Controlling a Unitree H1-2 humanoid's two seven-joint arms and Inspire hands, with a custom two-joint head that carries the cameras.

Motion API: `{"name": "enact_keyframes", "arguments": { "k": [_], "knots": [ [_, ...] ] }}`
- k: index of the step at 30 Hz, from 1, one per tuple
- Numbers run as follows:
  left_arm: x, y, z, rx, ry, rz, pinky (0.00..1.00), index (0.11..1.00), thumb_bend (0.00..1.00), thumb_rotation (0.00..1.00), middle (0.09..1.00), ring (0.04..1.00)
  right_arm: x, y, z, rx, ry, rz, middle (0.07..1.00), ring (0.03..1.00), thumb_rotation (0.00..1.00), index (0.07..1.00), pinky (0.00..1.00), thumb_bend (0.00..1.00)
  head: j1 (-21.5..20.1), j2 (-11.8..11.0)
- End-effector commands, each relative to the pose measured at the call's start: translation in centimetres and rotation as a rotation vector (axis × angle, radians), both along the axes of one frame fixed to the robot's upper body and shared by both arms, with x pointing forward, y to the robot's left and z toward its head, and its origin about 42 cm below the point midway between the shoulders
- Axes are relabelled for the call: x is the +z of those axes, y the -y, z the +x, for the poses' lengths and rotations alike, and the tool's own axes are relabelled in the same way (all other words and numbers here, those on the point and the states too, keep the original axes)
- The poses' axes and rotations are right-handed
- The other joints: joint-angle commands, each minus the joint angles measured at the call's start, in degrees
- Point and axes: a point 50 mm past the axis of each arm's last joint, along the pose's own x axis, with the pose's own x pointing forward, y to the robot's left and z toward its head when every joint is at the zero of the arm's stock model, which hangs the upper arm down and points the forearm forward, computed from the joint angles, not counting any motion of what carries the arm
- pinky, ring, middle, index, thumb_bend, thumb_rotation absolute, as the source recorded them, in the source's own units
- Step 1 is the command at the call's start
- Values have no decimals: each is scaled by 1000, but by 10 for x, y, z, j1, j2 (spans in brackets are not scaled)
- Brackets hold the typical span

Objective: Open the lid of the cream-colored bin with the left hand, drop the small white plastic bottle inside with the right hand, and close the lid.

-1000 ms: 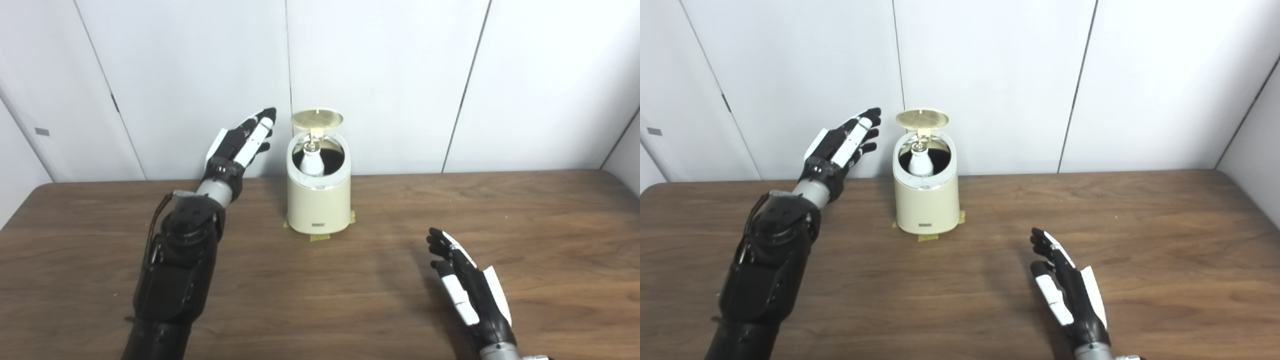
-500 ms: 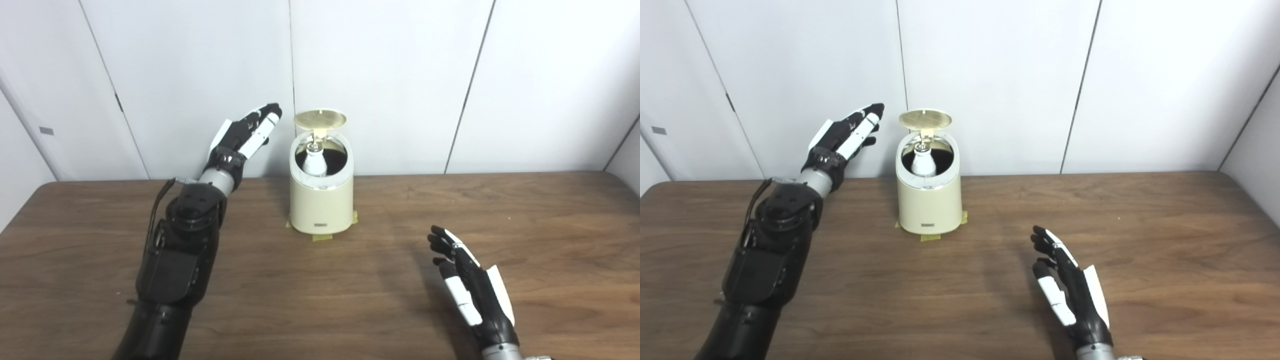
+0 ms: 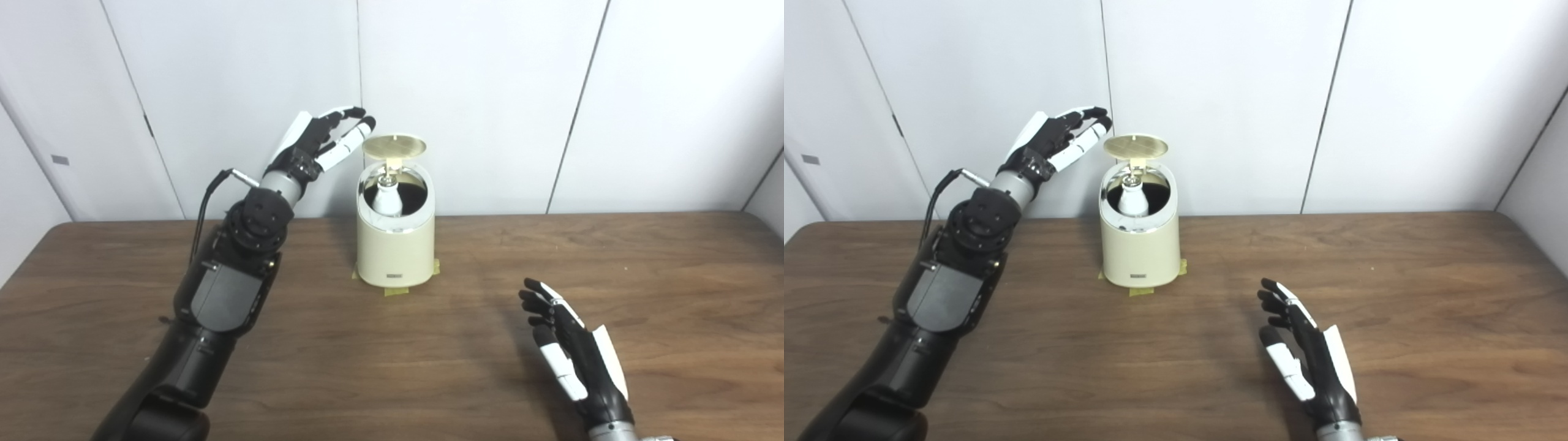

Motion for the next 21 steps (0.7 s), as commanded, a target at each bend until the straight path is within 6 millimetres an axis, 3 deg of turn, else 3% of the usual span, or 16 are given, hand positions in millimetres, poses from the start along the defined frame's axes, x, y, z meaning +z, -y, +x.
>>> {"name": "enact_keyframes", "arguments": {
  "k": [1,10,18,21],
  "knots": [
    [36,7,6,-19,121,60,900,887,505,806,936,941,-12,-3,-4,5,-25,-28,822,801,1000,855,753,585,0,1],
    [38,16,3,-49,192,195,799,872,512,791,900,880,-14,-4,-3,2,-36,-5,812,789,1000,845,728,566,-4,7],
    [41,25,3,-72,208,286,782,867,525,805,890,872,-13,-7,-4,-10,-50,-7,801,766,998,837,708,549,-7,12],
    [42,27,3,-87,223,326,781,861,528,817,875,863,-12,-7,-4,-19,-63,-14,801,767,953,837,700,522,-7,15]
  ]
}}
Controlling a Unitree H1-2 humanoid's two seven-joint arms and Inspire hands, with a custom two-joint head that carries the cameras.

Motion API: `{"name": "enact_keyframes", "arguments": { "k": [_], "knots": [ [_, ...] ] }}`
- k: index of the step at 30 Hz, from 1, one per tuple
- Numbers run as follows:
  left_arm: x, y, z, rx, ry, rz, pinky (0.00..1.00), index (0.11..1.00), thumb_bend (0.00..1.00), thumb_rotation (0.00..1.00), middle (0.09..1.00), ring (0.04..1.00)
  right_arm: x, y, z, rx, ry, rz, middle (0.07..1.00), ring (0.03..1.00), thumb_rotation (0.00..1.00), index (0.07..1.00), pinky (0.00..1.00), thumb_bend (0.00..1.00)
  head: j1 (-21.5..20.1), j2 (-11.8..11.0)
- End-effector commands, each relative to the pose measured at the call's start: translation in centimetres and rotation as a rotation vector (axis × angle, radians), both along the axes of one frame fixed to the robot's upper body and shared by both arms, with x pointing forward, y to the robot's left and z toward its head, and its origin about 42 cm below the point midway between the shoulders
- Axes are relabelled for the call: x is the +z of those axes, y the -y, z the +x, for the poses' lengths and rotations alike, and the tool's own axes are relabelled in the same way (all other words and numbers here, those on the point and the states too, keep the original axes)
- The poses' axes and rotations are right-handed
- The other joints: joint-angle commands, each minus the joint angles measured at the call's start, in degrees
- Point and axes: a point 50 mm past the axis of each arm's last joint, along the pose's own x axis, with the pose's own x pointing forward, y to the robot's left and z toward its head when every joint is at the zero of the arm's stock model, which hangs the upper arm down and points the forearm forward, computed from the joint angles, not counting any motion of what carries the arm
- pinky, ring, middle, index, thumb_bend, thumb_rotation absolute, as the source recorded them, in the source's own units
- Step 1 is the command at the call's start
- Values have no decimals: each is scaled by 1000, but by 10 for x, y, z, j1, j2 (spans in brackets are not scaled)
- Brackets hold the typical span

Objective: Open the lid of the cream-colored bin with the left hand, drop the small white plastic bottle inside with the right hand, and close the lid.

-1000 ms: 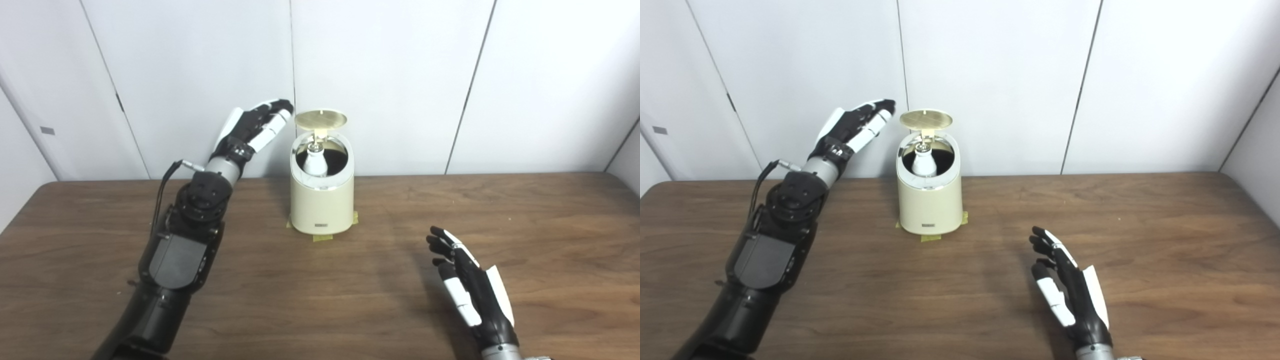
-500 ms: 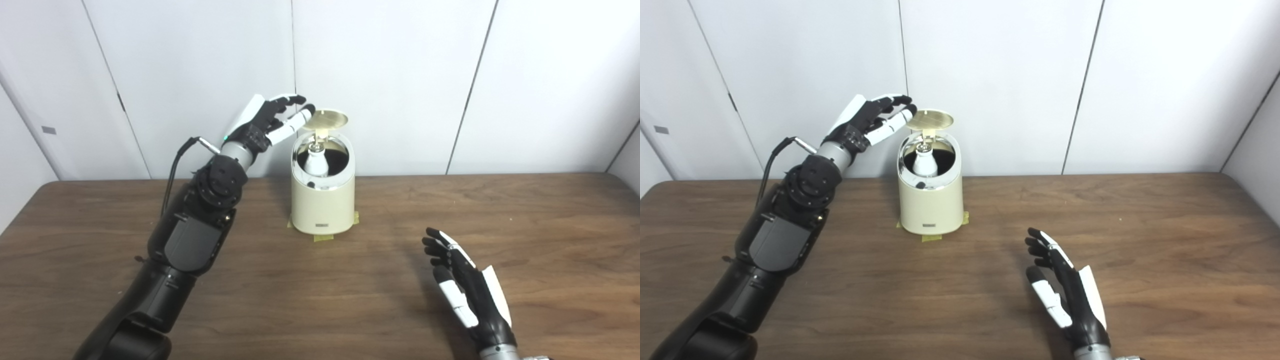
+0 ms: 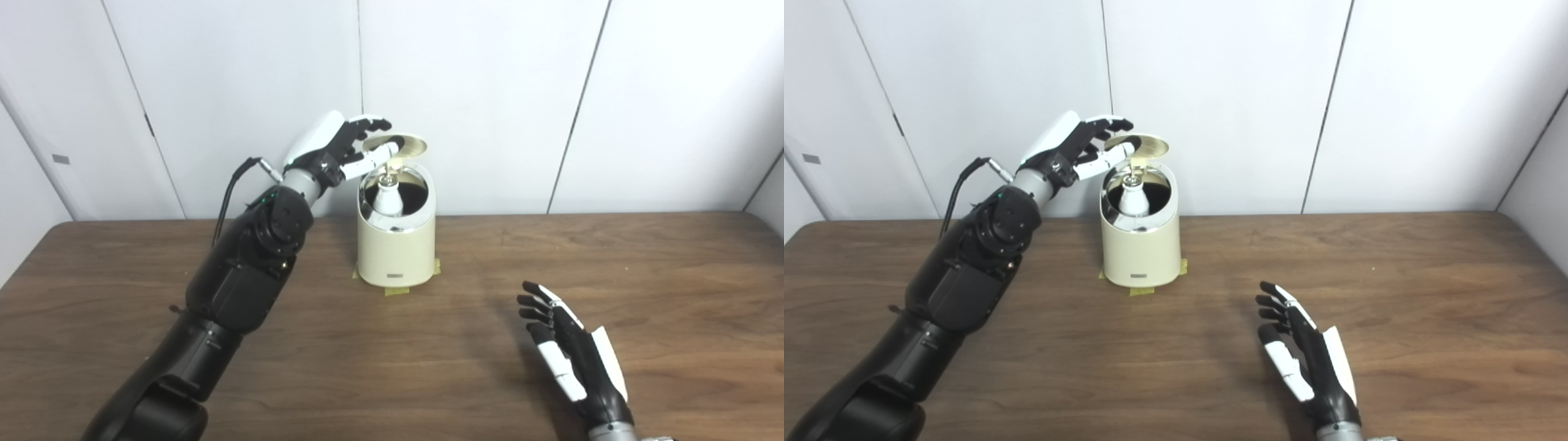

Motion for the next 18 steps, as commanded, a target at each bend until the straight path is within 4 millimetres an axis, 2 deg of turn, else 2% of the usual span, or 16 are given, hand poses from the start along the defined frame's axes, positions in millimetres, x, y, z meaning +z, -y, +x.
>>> {"name": "enact_keyframes", "arguments": {
  "k": [1,7,9,12,15,18],
  "knots": [
    [36,4,4,-35,122,44,777,858,526,819,866,856,-10,-6,-4,-8,-35,0,801,766,948,838,700,518,1,0],
    [36,5,2,-57,151,127,717,847,534,853,840,802,-8,-7,-3,-16,-43,2,793,747,867,840,675,522,1,5],
    [36,4,1,-59,162,156,702,836,539,877,831,796,-8,-8,-3,-14,-49,12,784,748,672,838,681,482,1,5],
    [36,4,1,-71,193,209,688,825,546,891,819,778,-7,-9,-3,-13,-57,18,777,751,530,835,679,469,1,5],
    [36,3,0,-88,235,290,783,819,518,889,834,843,-6,-9,-3,-16,-60,21,769,750,484,836,690,466,-1,8],
    [36,2,-2,-93,263,339,815,812,513,885,843,873,-4,-9,-4,-16,-59,24,762,748,458,837,700,464,-4,12]
  ]
}}
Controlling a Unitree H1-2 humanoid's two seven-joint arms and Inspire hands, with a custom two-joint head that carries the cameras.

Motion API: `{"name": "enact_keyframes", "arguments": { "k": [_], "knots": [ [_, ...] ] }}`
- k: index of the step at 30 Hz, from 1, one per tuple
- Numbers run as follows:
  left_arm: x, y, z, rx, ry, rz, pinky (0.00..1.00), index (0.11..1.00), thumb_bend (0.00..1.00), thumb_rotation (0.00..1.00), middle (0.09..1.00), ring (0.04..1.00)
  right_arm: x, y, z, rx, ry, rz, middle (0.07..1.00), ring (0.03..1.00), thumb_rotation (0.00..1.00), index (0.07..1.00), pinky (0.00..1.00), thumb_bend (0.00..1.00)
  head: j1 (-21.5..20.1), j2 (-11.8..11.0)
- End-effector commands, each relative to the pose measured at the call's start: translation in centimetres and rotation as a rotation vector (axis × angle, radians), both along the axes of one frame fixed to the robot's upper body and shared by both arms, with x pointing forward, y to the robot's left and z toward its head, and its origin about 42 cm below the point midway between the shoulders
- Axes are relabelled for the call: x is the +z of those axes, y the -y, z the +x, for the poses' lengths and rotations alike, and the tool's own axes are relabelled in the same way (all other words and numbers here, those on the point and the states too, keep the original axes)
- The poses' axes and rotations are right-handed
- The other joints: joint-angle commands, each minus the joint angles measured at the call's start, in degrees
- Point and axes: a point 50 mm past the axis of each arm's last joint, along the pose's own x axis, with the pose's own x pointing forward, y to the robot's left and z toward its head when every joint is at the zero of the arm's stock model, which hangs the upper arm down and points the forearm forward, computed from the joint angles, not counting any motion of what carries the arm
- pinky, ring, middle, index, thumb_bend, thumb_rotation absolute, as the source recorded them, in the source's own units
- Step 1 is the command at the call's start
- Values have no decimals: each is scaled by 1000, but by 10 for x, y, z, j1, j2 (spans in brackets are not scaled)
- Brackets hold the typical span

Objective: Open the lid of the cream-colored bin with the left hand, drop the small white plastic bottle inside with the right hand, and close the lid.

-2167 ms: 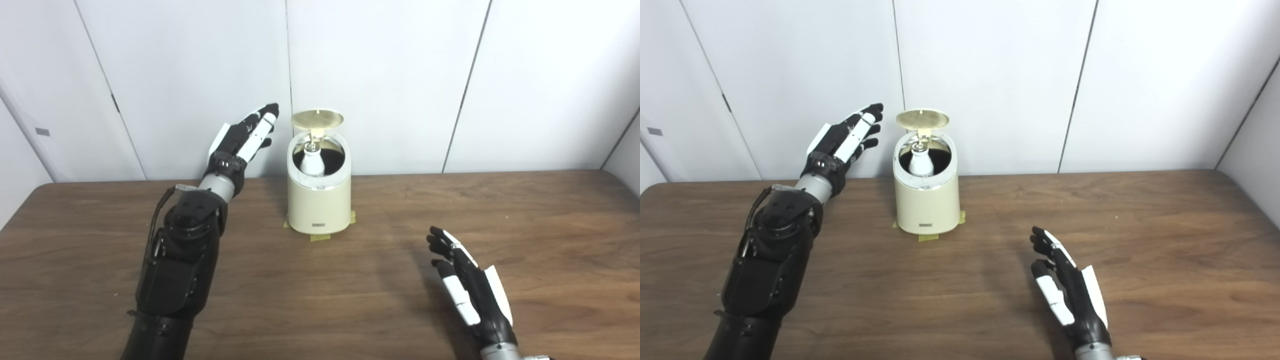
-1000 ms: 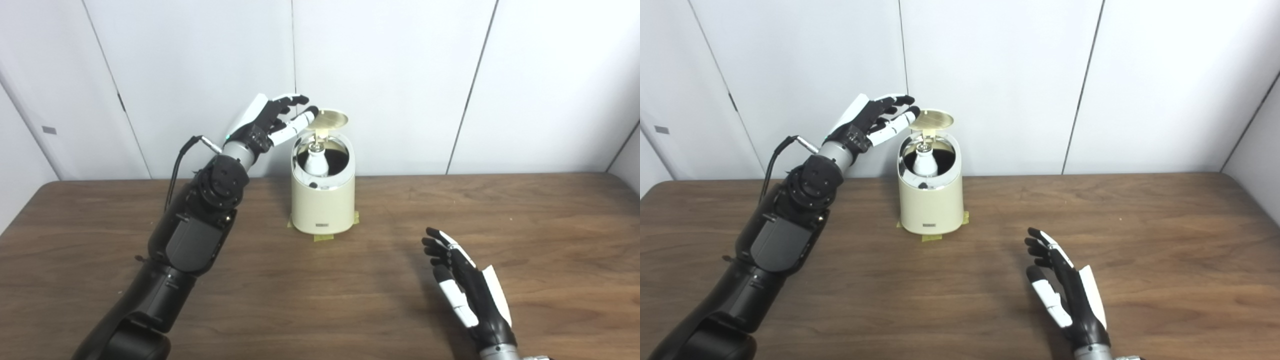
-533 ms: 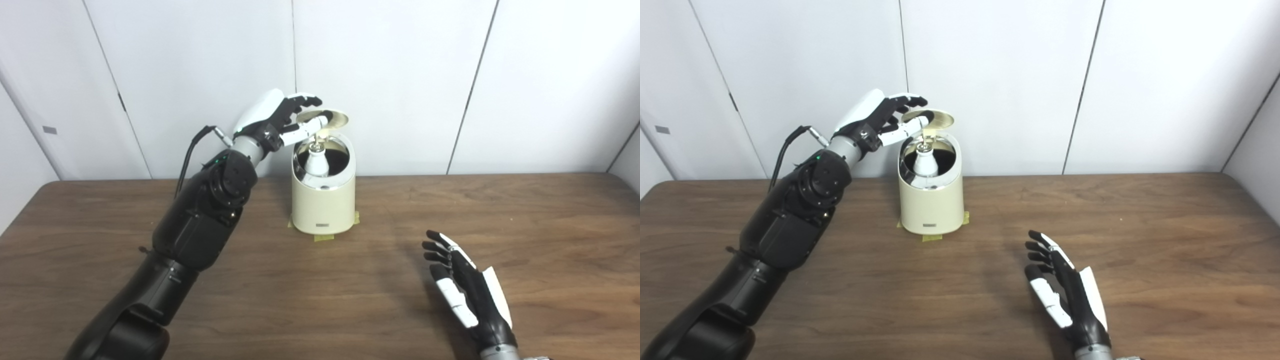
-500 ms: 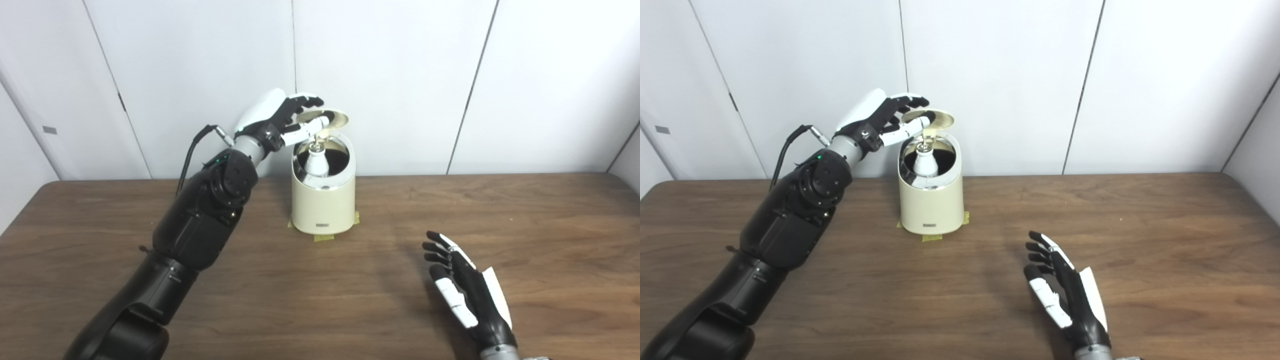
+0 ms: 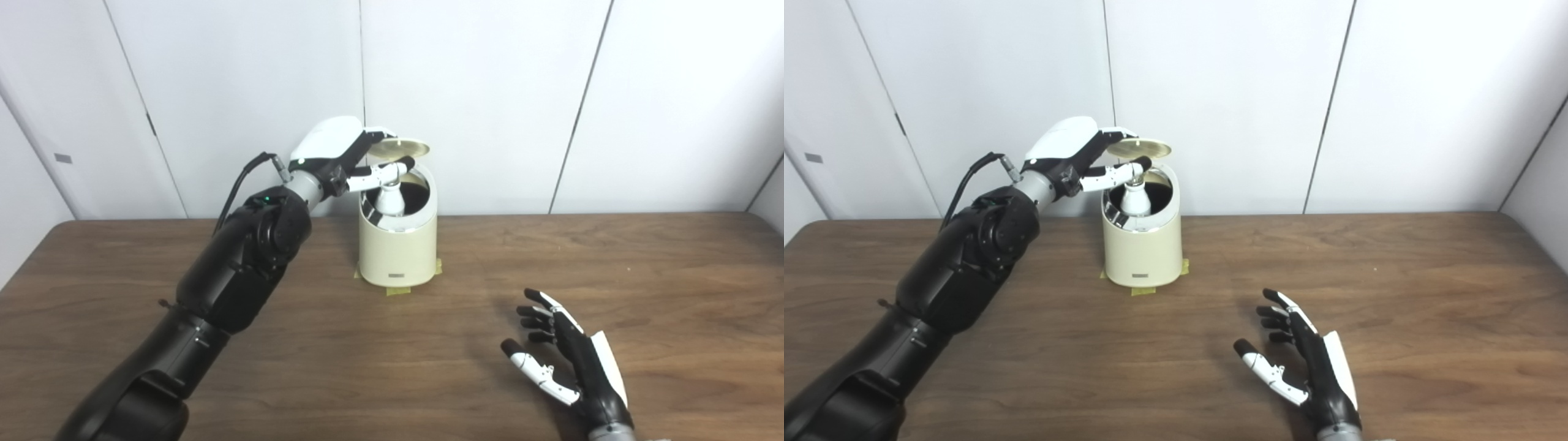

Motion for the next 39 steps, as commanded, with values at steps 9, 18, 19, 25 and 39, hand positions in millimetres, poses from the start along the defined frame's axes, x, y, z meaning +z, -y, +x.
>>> {"name": "enact_keyframes", "arguments": {
  "k": [9,18,19,25,39],
  "knots": [
    [35,0,-1,-9,217,145,753,772,541,871,809,844,-1,-8,-4,2,3,20,751,741,428,836,680,458,-4,14],
    [25,-1,-7,-15,247,262,813,774,552,922,797,843,-1,-7,-3,-21,4,41,738,743,497,872,711,443,-1,19],
    [24,-1,-8,-18,248,269,815,773,554,913,794,841,0,-7,-3,-24,4,41,739,743,512,874,708,442,-1,19],
    [13,2,-12,-43,248,279,823,761,562,878,778,814,3,-7,0,-43,-1,52,746,728,566,875,649,457,-1,24],
    [-5,10,-20,-98,215,335,806,768,587,885,776,810,8,-5,5,-117,-33,56,750,741,548,850,665,448,-3,32]
  ]
}}
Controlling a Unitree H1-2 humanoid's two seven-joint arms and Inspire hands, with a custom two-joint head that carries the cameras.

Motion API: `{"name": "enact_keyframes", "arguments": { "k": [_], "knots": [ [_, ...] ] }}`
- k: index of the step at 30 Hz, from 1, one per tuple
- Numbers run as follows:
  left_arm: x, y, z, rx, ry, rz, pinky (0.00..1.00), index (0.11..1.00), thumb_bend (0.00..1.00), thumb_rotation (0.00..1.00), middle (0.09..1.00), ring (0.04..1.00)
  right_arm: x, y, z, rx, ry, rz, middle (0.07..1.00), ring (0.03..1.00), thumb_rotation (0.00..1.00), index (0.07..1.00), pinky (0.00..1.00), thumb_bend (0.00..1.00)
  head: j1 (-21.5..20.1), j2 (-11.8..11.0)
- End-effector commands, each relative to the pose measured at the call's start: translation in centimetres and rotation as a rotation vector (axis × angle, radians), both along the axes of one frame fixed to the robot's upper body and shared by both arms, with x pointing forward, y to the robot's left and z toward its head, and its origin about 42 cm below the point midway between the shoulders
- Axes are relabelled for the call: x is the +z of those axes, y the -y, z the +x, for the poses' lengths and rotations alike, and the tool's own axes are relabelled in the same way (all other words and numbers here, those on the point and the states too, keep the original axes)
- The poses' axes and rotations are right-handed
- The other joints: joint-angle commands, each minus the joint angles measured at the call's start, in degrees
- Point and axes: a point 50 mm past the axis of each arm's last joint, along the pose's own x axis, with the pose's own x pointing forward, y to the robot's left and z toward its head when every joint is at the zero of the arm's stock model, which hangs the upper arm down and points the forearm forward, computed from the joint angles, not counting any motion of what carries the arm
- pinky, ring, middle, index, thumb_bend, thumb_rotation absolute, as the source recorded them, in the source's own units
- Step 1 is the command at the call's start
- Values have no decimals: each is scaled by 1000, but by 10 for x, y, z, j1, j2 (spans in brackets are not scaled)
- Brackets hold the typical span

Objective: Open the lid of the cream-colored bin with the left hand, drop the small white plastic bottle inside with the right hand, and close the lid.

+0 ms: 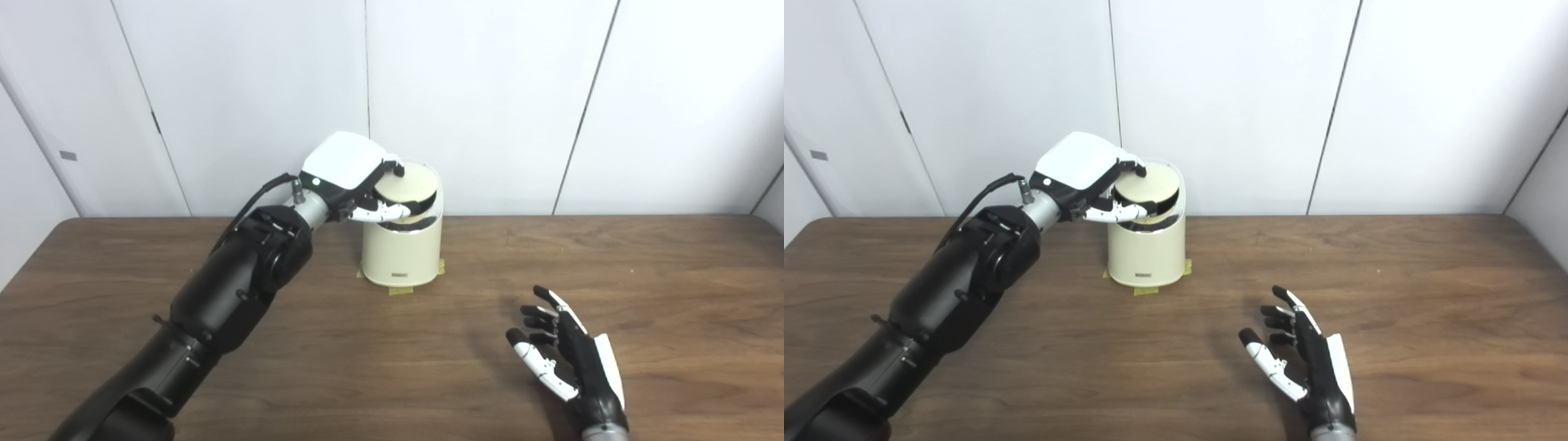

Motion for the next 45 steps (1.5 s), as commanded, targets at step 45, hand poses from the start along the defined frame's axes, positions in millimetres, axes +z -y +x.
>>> {"name": "enact_keyframes", "arguments": {
  "k": [45],
  "knots": [
    [-36,11,-35,-92,-40,157,868,768,557,967,788,830,11,-2,3,-37,-9,-36,755,764,548,849,684,453,-17,30]
  ]
}}
